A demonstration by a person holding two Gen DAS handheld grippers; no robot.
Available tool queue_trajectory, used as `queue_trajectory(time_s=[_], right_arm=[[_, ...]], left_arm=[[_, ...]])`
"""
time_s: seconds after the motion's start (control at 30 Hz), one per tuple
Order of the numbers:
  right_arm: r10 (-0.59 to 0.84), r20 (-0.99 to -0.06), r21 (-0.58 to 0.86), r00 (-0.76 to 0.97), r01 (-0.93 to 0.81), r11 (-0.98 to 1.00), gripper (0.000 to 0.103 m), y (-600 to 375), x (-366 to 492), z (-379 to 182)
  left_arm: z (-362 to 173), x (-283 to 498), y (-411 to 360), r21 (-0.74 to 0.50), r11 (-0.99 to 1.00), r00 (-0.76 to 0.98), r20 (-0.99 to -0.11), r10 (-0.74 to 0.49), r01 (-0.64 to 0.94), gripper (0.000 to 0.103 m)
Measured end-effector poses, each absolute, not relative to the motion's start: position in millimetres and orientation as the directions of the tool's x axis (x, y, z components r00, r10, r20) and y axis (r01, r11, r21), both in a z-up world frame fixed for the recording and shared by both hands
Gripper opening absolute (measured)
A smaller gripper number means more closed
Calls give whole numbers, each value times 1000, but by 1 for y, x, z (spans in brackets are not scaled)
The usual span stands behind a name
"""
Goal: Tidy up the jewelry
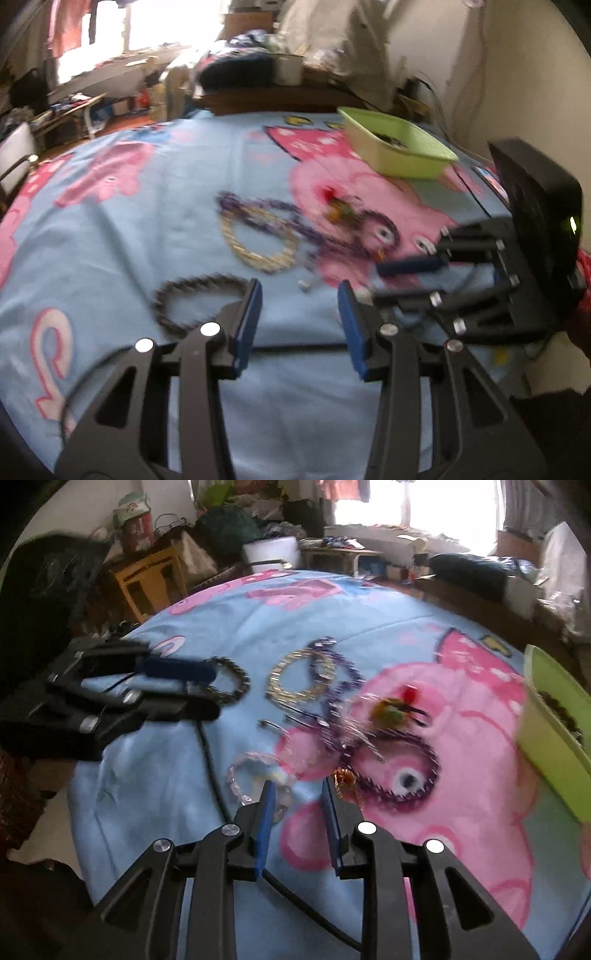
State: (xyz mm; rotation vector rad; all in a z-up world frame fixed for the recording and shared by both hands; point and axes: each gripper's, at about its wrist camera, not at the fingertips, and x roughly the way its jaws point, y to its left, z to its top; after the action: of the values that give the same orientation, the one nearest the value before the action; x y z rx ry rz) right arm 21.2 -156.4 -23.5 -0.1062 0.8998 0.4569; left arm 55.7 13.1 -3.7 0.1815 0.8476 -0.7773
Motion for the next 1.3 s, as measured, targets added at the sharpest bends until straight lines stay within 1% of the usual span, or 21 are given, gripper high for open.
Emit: queue_trajectory(time_s=[0.03,0.07,0.13,0.2,0.23,0.27,0.3,0.33,0.37,0.5,0.53,0.6,0.67,0.77,0.83,0.97,1.1,1.2,1.23,1.27,1.3], right_arm=[[338,-772,113,538,-406,907,0,-163,19,-24],[344,-768,140,540,-383,913,0,-171,15,-23],[345,-764,162,545,-356,920,3,-181,9,-22],[327,-759,156,564,-330,931,6,-189,2,-19],[321,-755,152,572,-323,934,7,-191,0,-19],[317,-750,153,580,-314,937,9,-194,-2,-18],[316,-748,157,584,-306,939,10,-196,-3,-18],[314,-746,162,587,-298,941,11,-198,-4,-18],[316,-746,172,586,-288,942,13,-200,-4,-19],[332,-740,188,585,-295,937,15,-199,-6,-18],[335,-737,189,586,-298,936,15,-198,-6,-17],[361,-717,194,596,-327,925,15,-192,-11,-10],[413,-685,185,600,-406,895,17,-180,-18,-1],[447,-637,127,628,-486,865,20,-162,-26,12],[445,-597,89,668,-496,864,23,-153,-28,21],[479,-524,74,704,-523,849,28,-140,-20,38],[517,-538,101,665,-559,823,29,-126,1,31],[509,-581,132,635,-543,829,29,-122,13,16],[506,-598,155,622,-529,834,29,-124,19,11],[511,-613,192,602,-513,836,22,-128,28,6],[513,-623,219,591,-498,839,11,-132,33,3]], left_arm=[[-6,51,8,-160,702,391,-735,-554,694,44],[-9,48,2,-168,688,371,-740,-561,706,54],[-14,44,-8,-166,674,356,-746,-563,720,64],[-21,44,-18,-151,669,348,-759,-550,727,64],[-25,44,-25,-147,670,340,-770,-539,728,63],[-28,44,-29,-136,675,348,-774,-530,725,52],[-28,41,-33,-103,676,372,-769,-520,730,35],[-29,40,-34,-91,672,374,-772,-514,735,13],[-29,42,-34,-101,673,364,-777,-513,733,5],[-19,46,-16,-187,680,327,-768,-551,708,4],[-8,44,-5,-242,664,306,-742,-596,707,4],[18,37,16,-296,638,307,-685,-660,711,4],[49,30,34,-293,629,349,-631,-693,720,4],[86,23,48,-295,614,380,-571,-728,732,4],[106,20,49,-289,603,392,-543,-743,744,4],[134,10,46,-258,581,407,-501,-764,772,4],[159,1,39,-216,574,436,-461,-773,790,4],[174,-3,42,-218,571,446,-433,-783,792,4],[180,-5,44,-219,567,450,-417,-790,794,4],[185,-6,46,-218,566,454,-406,-794,795,4],[189,-8,48,-215,567,462,-393,-795,795,4]])
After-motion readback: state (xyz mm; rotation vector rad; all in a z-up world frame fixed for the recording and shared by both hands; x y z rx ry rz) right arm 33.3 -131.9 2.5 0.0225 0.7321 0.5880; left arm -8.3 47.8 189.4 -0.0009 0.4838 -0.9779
